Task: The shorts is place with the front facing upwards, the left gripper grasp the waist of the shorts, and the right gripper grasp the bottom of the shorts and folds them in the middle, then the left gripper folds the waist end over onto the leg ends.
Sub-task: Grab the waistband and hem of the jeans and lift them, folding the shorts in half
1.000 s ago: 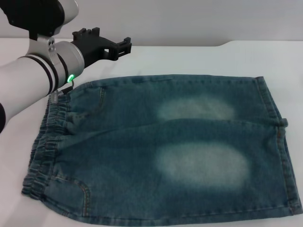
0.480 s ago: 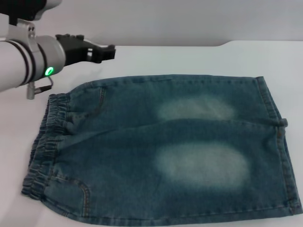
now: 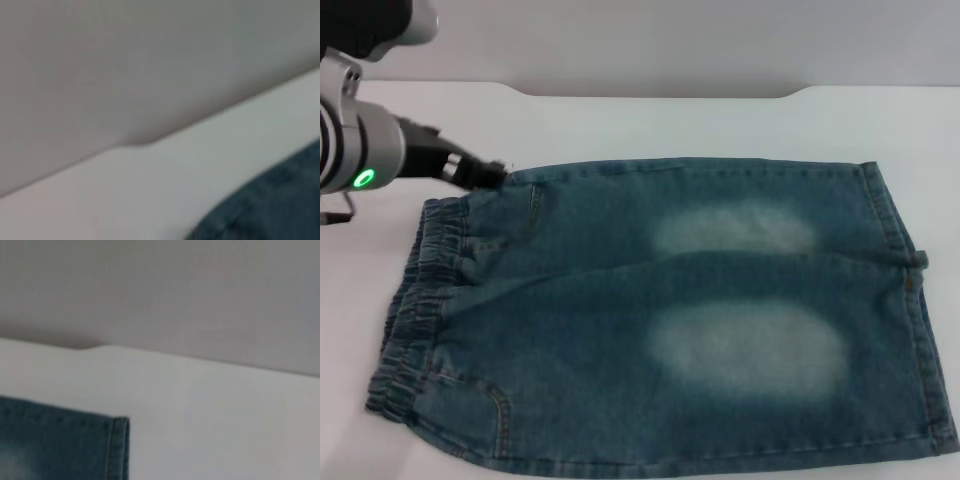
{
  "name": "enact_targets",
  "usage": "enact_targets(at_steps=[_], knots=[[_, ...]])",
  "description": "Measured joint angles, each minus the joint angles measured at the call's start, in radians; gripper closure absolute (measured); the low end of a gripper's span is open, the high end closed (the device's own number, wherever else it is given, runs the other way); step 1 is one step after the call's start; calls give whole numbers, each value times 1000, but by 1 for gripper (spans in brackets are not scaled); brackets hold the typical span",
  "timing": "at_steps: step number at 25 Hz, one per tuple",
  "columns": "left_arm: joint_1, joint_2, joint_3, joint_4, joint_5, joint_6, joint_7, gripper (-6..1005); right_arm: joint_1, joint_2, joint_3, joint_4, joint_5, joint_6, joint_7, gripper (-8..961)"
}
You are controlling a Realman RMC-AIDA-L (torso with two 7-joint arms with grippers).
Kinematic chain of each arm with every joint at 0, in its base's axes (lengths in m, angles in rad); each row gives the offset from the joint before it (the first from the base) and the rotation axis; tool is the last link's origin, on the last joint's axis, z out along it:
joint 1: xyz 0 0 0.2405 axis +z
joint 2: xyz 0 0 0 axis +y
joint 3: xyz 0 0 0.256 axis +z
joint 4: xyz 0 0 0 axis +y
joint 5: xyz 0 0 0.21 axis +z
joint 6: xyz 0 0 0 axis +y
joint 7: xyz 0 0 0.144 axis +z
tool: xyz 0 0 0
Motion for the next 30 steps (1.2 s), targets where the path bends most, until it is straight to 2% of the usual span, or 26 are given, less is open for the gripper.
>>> enact_targets(at_steps=[5,18,24,30], knots=[[-25,0,-33,-15,20,-165,-7,150,-13,2,-47,1,-1,34,29,261],[-91,2,-88,-27,23,-472,-49,150,-31,1,-92,-3,-3,44,164,265],[-87,2,-78,-16,24,-538,-83,150,-32,0,-150,-71,-2,52,167,267],[-82,4,-27,3,25,-575,-137,150,-44,0,-213,-135,-2,4,161,269]])
